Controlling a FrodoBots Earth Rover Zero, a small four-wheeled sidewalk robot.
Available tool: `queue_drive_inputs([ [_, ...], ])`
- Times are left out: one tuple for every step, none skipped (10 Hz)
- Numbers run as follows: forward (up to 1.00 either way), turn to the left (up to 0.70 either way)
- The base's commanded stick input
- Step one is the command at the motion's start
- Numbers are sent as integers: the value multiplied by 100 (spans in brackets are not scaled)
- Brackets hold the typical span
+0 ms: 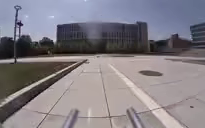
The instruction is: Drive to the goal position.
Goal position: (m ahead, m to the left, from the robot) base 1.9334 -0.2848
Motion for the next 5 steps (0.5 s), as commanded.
queue_drive_inputs([
  [40,0],
  [31,0],
  [31,0],
  [21,0],
  [11,0],
])
